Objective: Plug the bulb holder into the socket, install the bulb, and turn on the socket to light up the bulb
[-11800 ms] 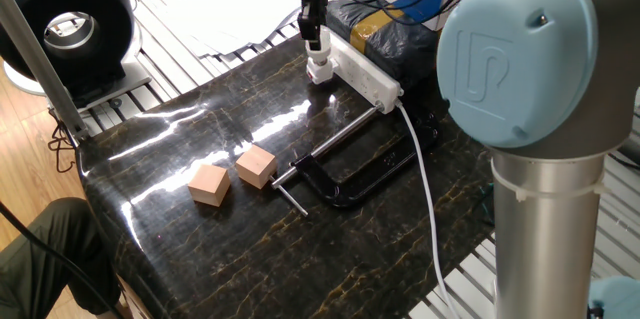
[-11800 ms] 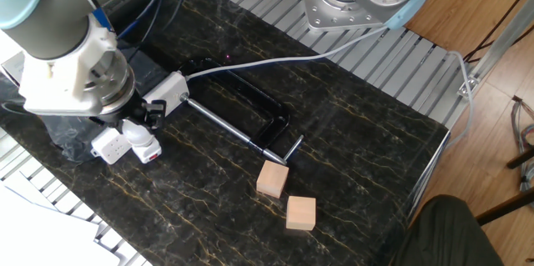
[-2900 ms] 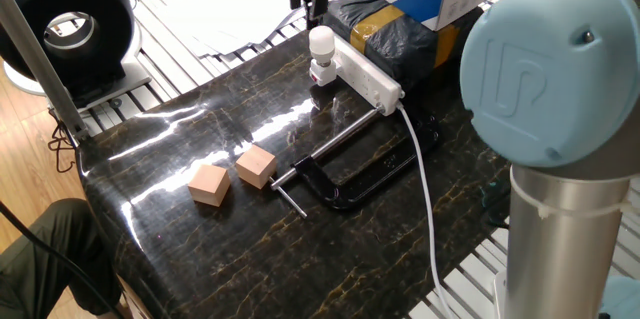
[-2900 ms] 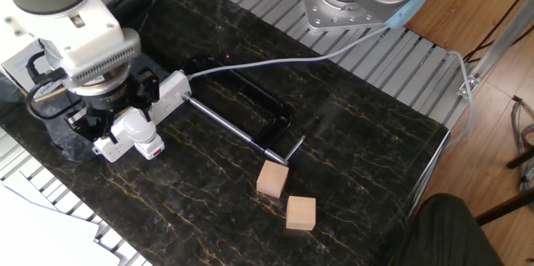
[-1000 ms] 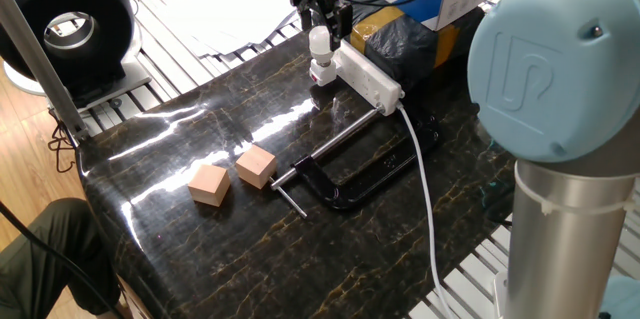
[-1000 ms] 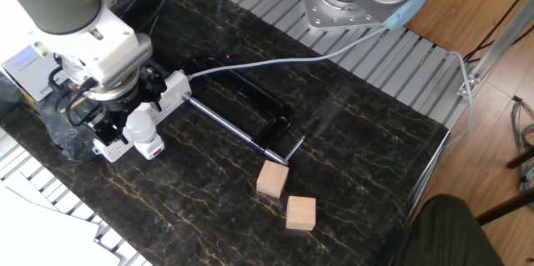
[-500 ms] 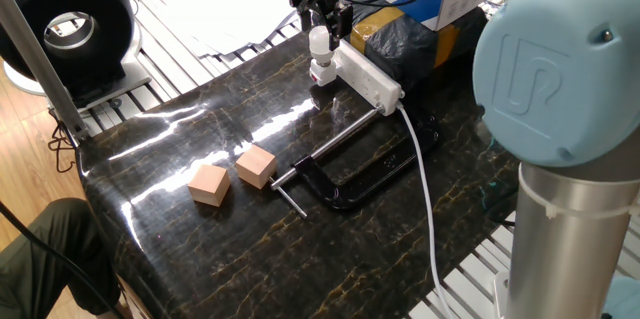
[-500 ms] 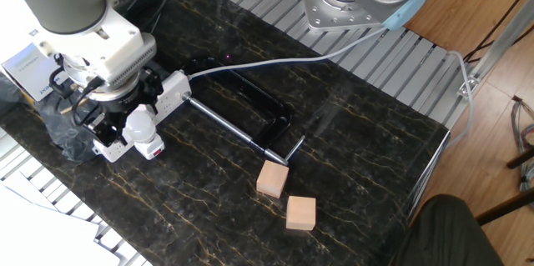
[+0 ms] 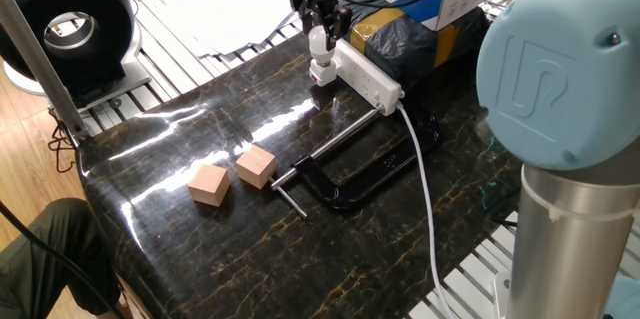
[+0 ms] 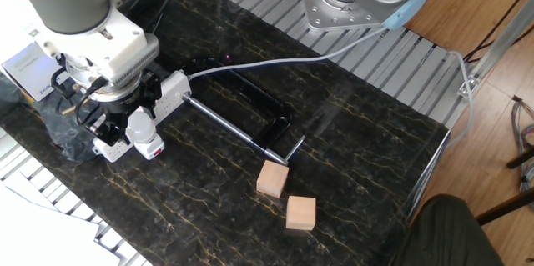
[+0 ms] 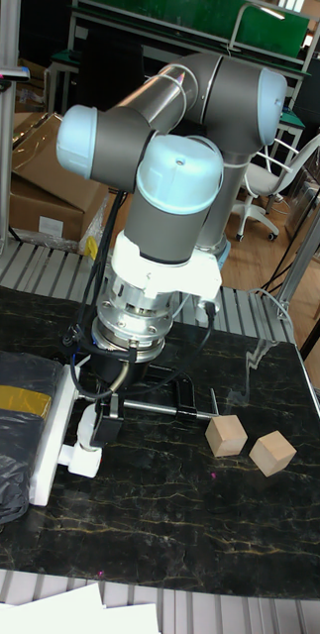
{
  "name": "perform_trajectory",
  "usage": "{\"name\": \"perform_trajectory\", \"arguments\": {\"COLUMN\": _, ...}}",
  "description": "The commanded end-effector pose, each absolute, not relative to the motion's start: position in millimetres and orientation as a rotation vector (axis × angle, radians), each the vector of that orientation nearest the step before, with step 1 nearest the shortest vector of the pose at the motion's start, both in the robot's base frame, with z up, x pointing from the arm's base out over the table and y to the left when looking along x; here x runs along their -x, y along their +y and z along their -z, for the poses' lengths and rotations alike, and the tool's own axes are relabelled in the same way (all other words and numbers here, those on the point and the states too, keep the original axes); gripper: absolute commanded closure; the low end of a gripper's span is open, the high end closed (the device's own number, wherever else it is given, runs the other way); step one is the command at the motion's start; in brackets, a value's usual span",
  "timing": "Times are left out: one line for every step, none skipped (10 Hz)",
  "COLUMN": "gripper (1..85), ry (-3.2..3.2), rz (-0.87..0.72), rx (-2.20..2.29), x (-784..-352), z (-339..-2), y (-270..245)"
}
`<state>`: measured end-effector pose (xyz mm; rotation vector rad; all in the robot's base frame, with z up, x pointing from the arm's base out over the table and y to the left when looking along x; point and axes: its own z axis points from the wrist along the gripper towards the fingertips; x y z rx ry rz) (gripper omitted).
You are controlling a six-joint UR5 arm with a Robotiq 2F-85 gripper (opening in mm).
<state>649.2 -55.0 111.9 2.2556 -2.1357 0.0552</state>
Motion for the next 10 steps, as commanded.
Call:
{"name": "perform_trajectory", "arguments": {"gripper": 30.3, "ry": -2.168, "rz": -0.046, "rx": -2.238, "x": -649.1, "z": -112.6, "y": -52.8}}
{"name": "perform_trajectory", "arguments": {"gripper": 34.0, "ry": -2.174, "rz": -0.048, "rx": -2.23, "x": -649.2, "z": -112.5, "y": -53.2}}
{"name": "perform_trajectory", "arguments": {"gripper": 39.3, "ry": -2.183, "rz": -0.052, "rx": -2.222, "x": -649.5, "z": -112.4, "y": -53.5}}
{"name": "perform_trajectory", "arguments": {"gripper": 44.7, "ry": -2.201, "rz": -0.053, "rx": -2.197, "x": -648.0, "z": -112.2, "y": -54.6}}
{"name": "perform_trajectory", "arguments": {"gripper": 52.7, "ry": -2.222, "rz": -0.054, "rx": -2.167, "x": -645.2, "z": -112.2, "y": -55.0}}
{"name": "perform_trajectory", "arguments": {"gripper": 57.0, "ry": -2.231, "rz": -0.059, "rx": -2.141, "x": -642.7, "z": -113.7, "y": -56.2}}
{"name": "perform_trajectory", "arguments": {"gripper": 61.0, "ry": -2.236, "rz": -0.063, "rx": -2.127, "x": -642.0, "z": -114.1, "y": -56.6}}
{"name": "perform_trajectory", "arguments": {"gripper": 61.7, "ry": -2.248, "rz": -0.057, "rx": -2.108, "x": -641.3, "z": -113.9, "y": -55.2}}
{"name": "perform_trajectory", "arguments": {"gripper": 62.0, "ry": -2.277, "rz": -0.044, "rx": -2.08, "x": -640.9, "z": -113.2, "y": -51.1}}
{"name": "perform_trajectory", "arguments": {"gripper": 63.3, "ry": -2.303, "rz": -0.035, "rx": -2.056, "x": -641.0, "z": -113.2, "y": -48.4}}
